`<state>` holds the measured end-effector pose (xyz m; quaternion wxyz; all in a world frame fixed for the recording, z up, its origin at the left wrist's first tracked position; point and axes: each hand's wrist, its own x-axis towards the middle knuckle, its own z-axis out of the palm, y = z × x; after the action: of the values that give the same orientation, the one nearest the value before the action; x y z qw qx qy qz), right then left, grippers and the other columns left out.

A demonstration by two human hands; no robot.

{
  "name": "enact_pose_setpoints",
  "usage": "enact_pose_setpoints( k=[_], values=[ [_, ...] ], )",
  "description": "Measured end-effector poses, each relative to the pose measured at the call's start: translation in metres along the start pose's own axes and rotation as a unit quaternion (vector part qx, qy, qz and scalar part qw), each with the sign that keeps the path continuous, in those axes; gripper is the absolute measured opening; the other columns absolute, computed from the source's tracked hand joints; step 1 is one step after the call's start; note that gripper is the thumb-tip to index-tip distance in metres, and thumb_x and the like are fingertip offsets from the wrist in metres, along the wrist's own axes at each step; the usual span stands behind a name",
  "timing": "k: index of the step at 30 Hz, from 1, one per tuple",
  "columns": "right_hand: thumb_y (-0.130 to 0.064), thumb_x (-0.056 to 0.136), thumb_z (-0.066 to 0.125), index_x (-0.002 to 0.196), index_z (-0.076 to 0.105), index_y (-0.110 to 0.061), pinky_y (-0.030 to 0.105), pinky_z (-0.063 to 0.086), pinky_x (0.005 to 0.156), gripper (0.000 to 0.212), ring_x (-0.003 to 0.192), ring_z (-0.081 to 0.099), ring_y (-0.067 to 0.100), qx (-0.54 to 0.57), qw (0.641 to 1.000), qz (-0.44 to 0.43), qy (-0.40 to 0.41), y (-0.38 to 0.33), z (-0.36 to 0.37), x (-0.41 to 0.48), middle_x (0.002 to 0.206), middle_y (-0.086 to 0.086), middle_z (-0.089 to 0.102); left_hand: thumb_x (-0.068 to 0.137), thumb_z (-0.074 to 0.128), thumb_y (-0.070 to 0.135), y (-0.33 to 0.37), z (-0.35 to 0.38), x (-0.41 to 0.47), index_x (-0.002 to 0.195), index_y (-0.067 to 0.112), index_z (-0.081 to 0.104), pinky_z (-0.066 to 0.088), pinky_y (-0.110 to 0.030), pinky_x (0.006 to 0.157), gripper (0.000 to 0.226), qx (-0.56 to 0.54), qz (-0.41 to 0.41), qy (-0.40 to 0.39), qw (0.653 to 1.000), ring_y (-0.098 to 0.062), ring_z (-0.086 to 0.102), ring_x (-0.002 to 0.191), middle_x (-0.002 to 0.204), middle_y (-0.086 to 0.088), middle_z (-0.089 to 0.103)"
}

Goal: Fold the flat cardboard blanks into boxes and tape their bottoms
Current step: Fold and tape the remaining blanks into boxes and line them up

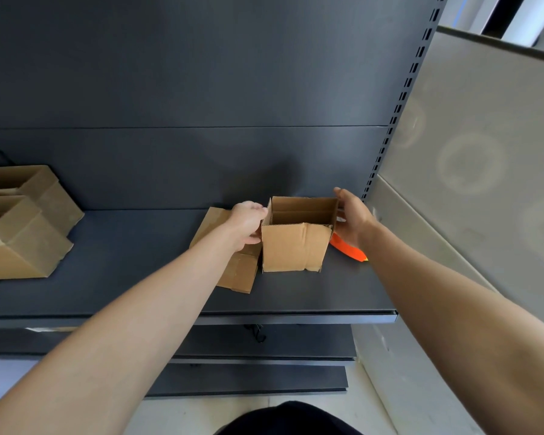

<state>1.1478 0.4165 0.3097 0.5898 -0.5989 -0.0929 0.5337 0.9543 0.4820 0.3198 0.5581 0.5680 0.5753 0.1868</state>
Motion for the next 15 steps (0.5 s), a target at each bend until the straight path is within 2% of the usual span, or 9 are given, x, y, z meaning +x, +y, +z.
enact_pose_setpoints(
  k=[3, 4, 6, 8, 11, 13, 15],
  values=[
    [-0.032, 0.095, 0.055, 0.123, 0.051, -0.007, 0.029, 0.050, 0.069, 0.038, 0.085, 0.059, 0.018, -0.036, 0.999, 0.002, -0.012, 0.000, 0.002, -0.003, 0.103, 0.007, 0.060, 0.099, 0.048, 0.016, 0.003, 0.005, 0.000, 0.130, 0.017, 0.050, 0.051, -0.045, 0.094, 0.031, -0.022, 0.021, 0.029, 0.999, -0.027, 0.054, 0.115, 0.128, -0.008, 0.054],
    [-0.029, 0.094, 0.055, 0.121, 0.052, -0.007, 0.030, 0.051, 0.073, 0.035, 0.086, 0.060, 0.019, -0.047, 0.999, 0.007, -0.016, 0.000, 0.001, -0.003, 0.103, 0.007, 0.061, 0.099, 0.048, 0.014, 0.004, 0.006, 0.000, 0.130, 0.016, 0.050, 0.051, -0.045, 0.093, 0.032, -0.031, 0.016, 0.030, 0.999, -0.027, 0.055, 0.113, 0.127, -0.009, 0.054],
    [-0.024, 0.091, 0.058, 0.124, 0.053, -0.007, 0.034, 0.052, 0.081, 0.037, 0.097, 0.061, 0.022, -0.069, 0.997, 0.017, -0.015, 0.000, -0.003, -0.001, 0.115, 0.009, 0.062, 0.098, 0.048, 0.011, 0.007, 0.008, 0.000, 0.130, 0.013, 0.049, 0.053, -0.042, 0.087, 0.032, -0.053, 0.000, 0.025, 0.998, -0.028, 0.058, 0.108, 0.124, -0.010, 0.056],
    [-0.023, 0.090, 0.058, 0.125, 0.054, -0.010, 0.035, 0.053, 0.077, 0.039, 0.101, 0.061, 0.025, -0.077, 0.997, 0.025, -0.011, -0.001, -0.007, -0.002, 0.121, 0.009, 0.060, 0.097, 0.049, 0.009, 0.009, 0.008, 0.001, 0.129, 0.010, 0.050, 0.053, -0.040, 0.080, 0.032, -0.075, -0.014, 0.021, 0.997, -0.028, 0.060, 0.104, 0.122, -0.013, 0.057],
    [-0.025, 0.093, 0.051, 0.116, 0.057, -0.013, 0.035, 0.052, 0.069, 0.027, 0.088, 0.060, 0.025, -0.072, 0.997, 0.033, -0.010, -0.001, -0.010, -0.006, 0.108, 0.009, 0.061, 0.097, 0.050, 0.008, 0.010, 0.009, 0.001, 0.125, 0.010, 0.050, 0.052, -0.038, 0.075, 0.028, -0.095, -0.020, 0.019, 0.995, -0.027, 0.060, 0.100, 0.118, -0.013, 0.058],
    [-0.025, 0.095, 0.046, 0.101, 0.059, -0.016, 0.037, 0.051, 0.070, 0.017, 0.081, 0.060, 0.025, -0.061, 0.997, 0.037, -0.012, 0.000, -0.012, -0.006, 0.095, 0.008, 0.062, 0.097, 0.050, 0.008, 0.010, 0.009, 0.001, 0.123, 0.011, 0.051, 0.052, -0.035, 0.069, 0.026, -0.111, -0.022, 0.017, 0.993, -0.026, 0.060, 0.097, 0.116, -0.012, 0.059],
    [-0.023, 0.097, 0.041, 0.088, 0.059, -0.017, 0.038, 0.050, 0.073, 0.022, 0.076, 0.059, 0.024, -0.050, 0.998, 0.036, -0.015, 0.002, -0.013, -0.006, 0.086, 0.007, 0.062, 0.098, 0.049, 0.010, 0.009, 0.009, 0.000, 0.119, 0.012, 0.054, 0.052, -0.032, 0.063, 0.022, -0.134, -0.027, 0.018, 0.990, -0.025, 0.061, 0.095, 0.113, -0.011, 0.060]
  ],
)
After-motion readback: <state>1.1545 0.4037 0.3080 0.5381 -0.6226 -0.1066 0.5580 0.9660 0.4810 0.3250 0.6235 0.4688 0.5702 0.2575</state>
